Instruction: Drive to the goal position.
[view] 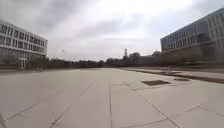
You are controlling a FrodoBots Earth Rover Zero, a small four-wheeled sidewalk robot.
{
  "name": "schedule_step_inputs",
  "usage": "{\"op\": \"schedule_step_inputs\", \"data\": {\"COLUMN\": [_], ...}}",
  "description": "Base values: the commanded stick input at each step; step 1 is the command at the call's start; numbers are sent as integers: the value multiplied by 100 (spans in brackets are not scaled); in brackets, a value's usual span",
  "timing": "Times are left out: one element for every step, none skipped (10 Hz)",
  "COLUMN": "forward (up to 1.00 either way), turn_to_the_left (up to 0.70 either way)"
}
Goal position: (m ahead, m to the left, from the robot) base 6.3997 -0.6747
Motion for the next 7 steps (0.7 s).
{"op": "schedule_step_inputs", "data": {"forward": [70,70,70,70,70,70,70], "turn_to_the_left": [0,0,0,0,0,0,0]}}
